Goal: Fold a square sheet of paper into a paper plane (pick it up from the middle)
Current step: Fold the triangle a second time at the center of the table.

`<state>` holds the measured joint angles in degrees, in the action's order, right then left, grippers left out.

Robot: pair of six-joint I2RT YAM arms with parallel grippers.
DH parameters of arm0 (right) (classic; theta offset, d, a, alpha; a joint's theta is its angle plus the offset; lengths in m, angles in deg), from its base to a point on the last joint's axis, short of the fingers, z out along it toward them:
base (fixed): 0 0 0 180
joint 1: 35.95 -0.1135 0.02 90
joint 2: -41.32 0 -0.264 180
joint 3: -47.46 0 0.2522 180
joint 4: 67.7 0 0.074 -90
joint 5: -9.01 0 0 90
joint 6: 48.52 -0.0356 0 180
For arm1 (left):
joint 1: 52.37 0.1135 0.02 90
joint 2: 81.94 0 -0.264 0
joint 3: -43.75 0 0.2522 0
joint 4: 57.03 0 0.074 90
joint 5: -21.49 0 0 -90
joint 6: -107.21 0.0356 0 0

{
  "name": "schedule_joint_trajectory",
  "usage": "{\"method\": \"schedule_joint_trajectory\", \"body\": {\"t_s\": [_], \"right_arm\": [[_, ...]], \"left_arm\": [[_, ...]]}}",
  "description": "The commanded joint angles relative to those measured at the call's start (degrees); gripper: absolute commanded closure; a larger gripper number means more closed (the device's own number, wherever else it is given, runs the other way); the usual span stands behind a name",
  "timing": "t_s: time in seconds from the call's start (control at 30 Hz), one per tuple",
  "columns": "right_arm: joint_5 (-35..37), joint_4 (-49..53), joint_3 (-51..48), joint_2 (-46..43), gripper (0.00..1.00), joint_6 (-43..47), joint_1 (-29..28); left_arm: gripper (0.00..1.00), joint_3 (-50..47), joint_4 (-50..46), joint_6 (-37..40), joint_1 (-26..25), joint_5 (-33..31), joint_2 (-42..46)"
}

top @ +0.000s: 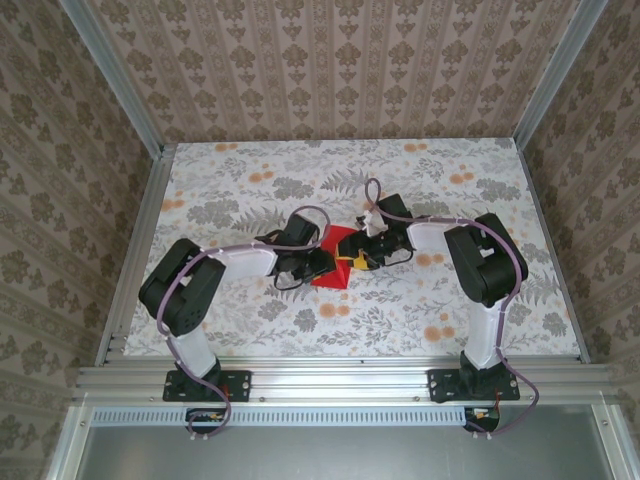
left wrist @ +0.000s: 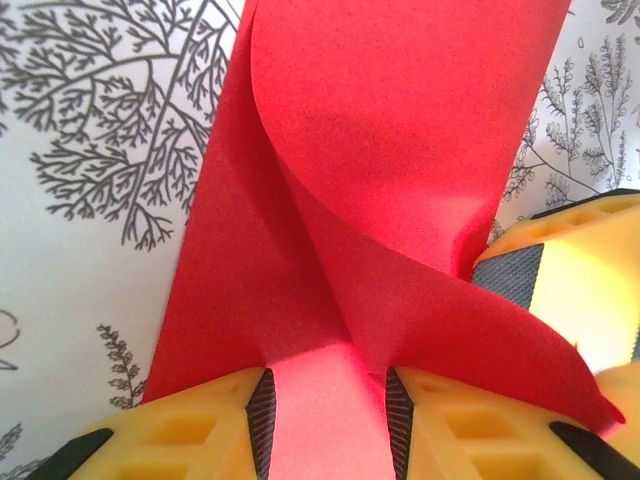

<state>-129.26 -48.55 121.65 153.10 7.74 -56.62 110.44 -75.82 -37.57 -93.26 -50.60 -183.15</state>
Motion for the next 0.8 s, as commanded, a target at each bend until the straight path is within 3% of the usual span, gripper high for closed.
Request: {"method": "schedule_joint_trajectory", "body": {"t_s": [0.0, 0.37, 0.6, 0.77], "right_arm": [[3.9, -1.1, -2.5, 0.5, 0.34, -2.0, 1.7], [3.5, -2.8, -3.9, -0.8, 0.37, -1.0, 2.0], [4.0, -3.0, -4.3, -1.7, 0.52, -0.6, 2.0], [3.0, -3.2, -3.7, -1.3, 0.68, -0.8, 2.0]], "left_arm": [[0.62, 1.8, -3.7, 1.8, -0.6, -1.2, -1.6], [0.62, 3.8, -6.2, 1.8, -0.7, -1.7, -2.7], [0.62, 5.6, -9.1, 1.5, -0.8, -2.0, -3.4], [0.62, 6.0, -9.4, 1.6, -0.8, -2.0, -3.3]]}}
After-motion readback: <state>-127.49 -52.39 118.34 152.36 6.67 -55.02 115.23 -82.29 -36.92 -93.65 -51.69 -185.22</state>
